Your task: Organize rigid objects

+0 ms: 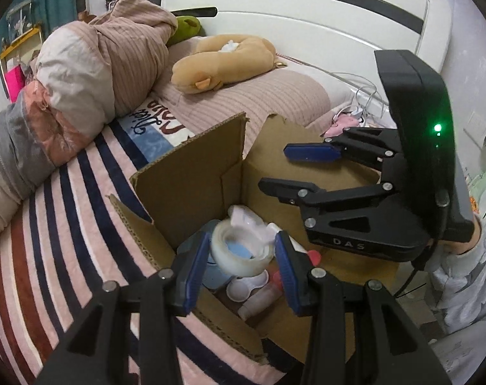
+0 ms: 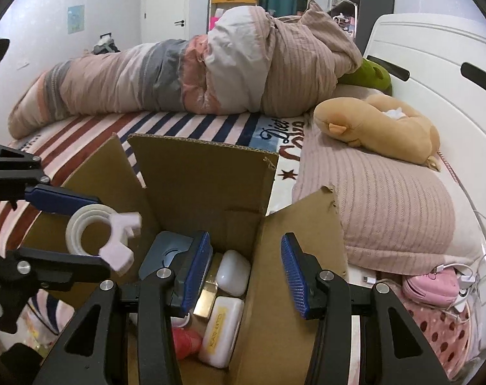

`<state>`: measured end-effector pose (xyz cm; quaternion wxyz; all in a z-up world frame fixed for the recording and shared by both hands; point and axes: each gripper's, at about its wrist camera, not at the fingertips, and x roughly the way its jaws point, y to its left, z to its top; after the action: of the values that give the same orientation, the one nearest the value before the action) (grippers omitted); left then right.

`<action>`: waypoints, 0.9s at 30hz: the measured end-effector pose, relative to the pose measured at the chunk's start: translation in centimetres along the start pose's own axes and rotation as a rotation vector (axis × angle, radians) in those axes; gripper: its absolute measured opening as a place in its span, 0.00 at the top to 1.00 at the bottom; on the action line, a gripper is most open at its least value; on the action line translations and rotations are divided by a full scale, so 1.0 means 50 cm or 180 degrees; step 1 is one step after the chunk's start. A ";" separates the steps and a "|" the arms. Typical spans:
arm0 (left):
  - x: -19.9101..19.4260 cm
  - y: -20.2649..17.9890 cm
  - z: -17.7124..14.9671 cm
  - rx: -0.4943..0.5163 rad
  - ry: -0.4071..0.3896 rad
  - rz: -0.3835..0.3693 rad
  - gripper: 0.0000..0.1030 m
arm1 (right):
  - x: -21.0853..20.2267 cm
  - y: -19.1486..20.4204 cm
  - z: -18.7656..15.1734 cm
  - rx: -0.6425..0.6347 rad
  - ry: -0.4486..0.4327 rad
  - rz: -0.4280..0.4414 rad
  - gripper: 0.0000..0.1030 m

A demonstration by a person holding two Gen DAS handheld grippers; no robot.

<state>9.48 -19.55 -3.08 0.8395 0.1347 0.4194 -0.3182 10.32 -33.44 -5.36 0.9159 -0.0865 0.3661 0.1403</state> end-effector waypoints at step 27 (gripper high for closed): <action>-0.273 0.053 -0.114 -0.1022 -0.1271 0.1185 0.06 | -0.191 0.082 0.007 -0.0362 -0.1096 0.0891 0.09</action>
<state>1.58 -8.97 4.12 0.9596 0.0098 0.2592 -0.1091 2.65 -31.34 1.29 0.9301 -0.0611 0.2043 0.2991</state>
